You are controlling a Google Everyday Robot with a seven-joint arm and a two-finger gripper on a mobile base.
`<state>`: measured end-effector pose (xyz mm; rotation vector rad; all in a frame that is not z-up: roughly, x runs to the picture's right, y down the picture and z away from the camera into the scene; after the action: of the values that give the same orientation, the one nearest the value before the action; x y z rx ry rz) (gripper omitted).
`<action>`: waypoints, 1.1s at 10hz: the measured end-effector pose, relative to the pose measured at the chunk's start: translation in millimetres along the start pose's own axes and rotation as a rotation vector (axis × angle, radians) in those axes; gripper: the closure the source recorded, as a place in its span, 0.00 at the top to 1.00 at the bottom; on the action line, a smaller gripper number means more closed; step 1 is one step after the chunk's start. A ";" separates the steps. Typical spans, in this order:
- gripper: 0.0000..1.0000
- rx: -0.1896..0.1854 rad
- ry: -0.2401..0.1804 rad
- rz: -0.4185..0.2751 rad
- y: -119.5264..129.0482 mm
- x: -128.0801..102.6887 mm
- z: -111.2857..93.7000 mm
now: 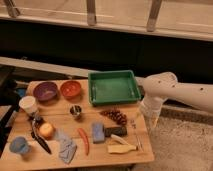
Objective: Place fork in metal cup
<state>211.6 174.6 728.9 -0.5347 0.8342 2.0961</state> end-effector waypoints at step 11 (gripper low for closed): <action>0.65 0.004 0.115 -0.010 1.1 -1.2 42.0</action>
<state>207.8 203.5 759.1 -0.6613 0.8989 2.0700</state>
